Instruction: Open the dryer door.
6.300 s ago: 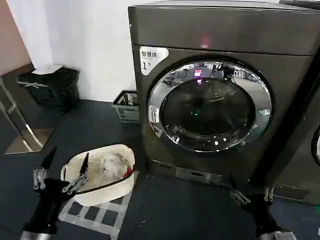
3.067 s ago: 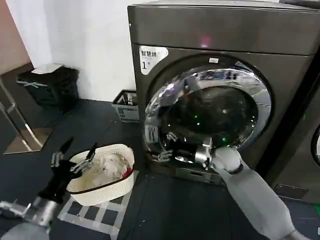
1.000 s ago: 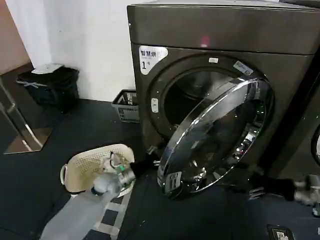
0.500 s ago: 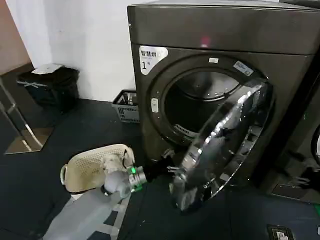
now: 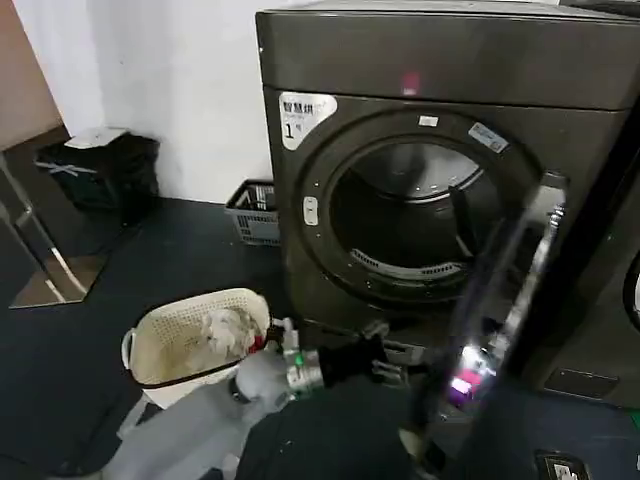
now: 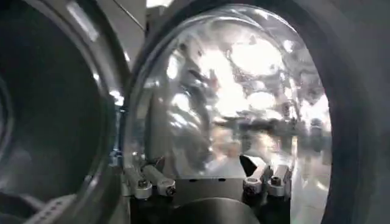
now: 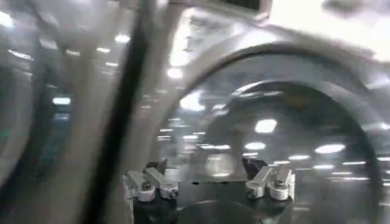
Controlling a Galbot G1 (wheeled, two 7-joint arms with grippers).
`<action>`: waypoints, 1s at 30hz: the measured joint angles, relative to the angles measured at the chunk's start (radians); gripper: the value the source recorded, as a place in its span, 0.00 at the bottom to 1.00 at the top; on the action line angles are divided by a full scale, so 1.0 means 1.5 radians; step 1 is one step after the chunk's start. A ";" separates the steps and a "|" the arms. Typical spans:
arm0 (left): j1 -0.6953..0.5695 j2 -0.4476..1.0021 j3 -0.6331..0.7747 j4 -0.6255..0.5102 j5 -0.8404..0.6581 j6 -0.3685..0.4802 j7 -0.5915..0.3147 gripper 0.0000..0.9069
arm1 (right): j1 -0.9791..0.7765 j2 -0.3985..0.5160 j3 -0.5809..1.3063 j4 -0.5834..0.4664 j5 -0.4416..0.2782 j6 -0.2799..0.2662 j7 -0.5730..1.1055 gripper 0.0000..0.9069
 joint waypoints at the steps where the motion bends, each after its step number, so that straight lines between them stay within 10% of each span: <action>1: -0.001 -0.001 0.006 -0.004 0.000 0.001 0.000 1.00 | -0.006 0.008 0.016 0.013 -0.003 -0.016 0.039 1.00; 10: -0.032 -0.009 0.086 -0.036 -0.006 -0.002 -0.016 1.00 | -0.056 0.072 0.146 0.107 -0.068 -0.047 0.276 1.00; 30: -0.132 -0.134 0.206 0.057 0.003 -0.026 -0.057 1.00 | -0.091 0.066 0.355 0.139 -0.169 -0.092 0.441 1.00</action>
